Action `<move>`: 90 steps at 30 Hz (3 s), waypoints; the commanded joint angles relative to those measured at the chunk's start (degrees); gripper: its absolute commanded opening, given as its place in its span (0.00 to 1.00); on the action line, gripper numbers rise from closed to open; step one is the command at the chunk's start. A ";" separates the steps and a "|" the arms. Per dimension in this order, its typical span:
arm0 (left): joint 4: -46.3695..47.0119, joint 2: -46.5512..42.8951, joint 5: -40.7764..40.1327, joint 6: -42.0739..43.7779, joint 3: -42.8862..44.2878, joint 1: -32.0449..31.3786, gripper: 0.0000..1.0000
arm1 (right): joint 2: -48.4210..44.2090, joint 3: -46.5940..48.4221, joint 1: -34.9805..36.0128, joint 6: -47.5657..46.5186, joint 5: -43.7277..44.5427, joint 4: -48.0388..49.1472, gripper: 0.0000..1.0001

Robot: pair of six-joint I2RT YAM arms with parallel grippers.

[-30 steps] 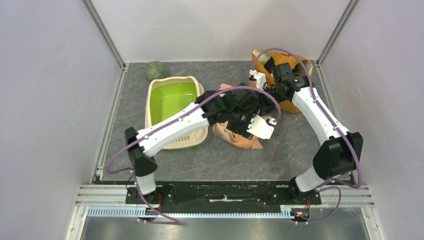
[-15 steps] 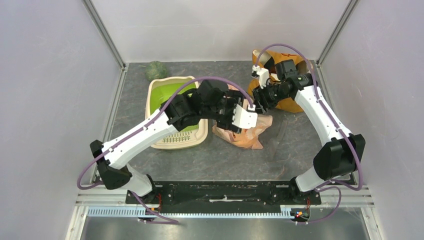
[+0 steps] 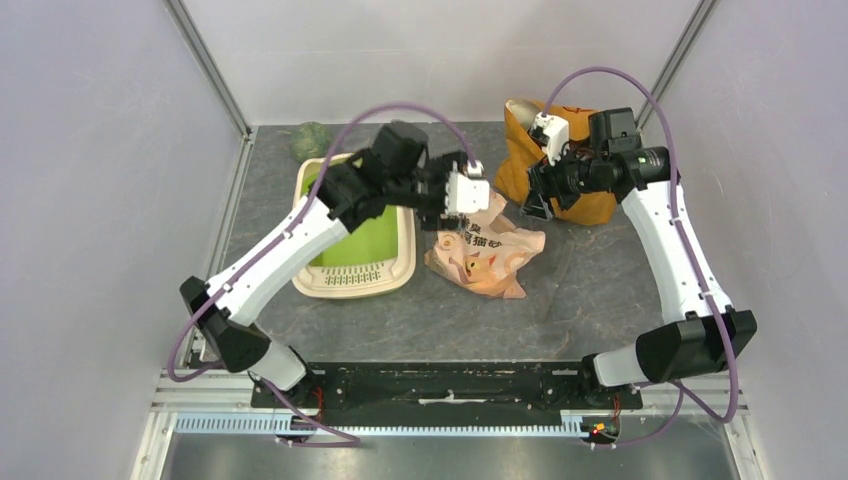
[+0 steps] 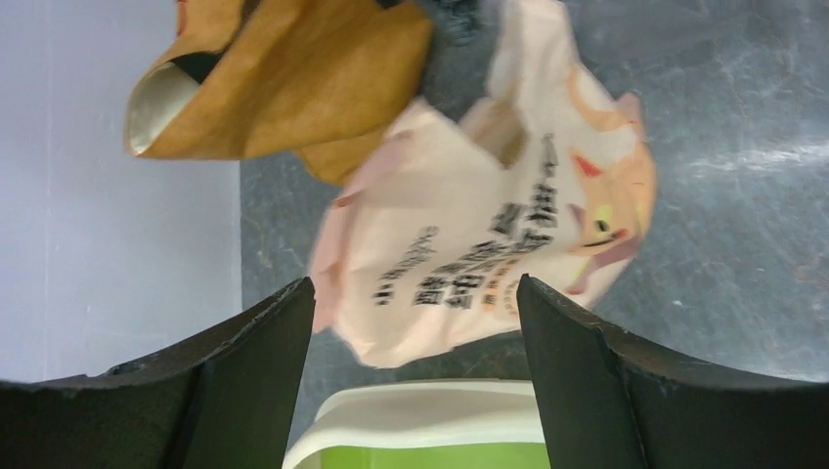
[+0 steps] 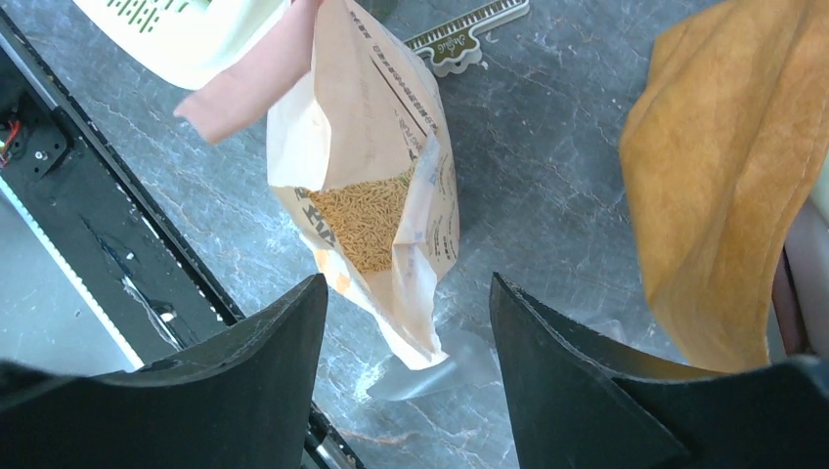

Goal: Fill the litter box with clean litter

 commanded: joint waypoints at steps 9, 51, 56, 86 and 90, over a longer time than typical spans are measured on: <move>-17.82 19.20 21.85 22.58 23.68 9.29 0.78 | 10.34 5.06 0.03 0.37 -5.30 -1.05 0.61; -22.05 13.82 23.02 21.75 25.92 8.65 0.02 | 6.63 -1.83 5.48 15.32 -6.35 12.79 0.00; -22.04 8.16 23.75 20.48 18.34 8.15 0.02 | 2.86 -4.31 5.89 15.26 -7.25 14.74 0.00; -12.78 0.53 18.35 17.89 -5.48 1.40 0.02 | -12.00 -16.46 -18.92 -60.40 -6.11 -17.84 0.85; -13.77 1.06 18.12 18.68 -4.71 1.40 0.02 | -6.13 -16.83 -21.23 -73.58 -6.82 -20.03 0.87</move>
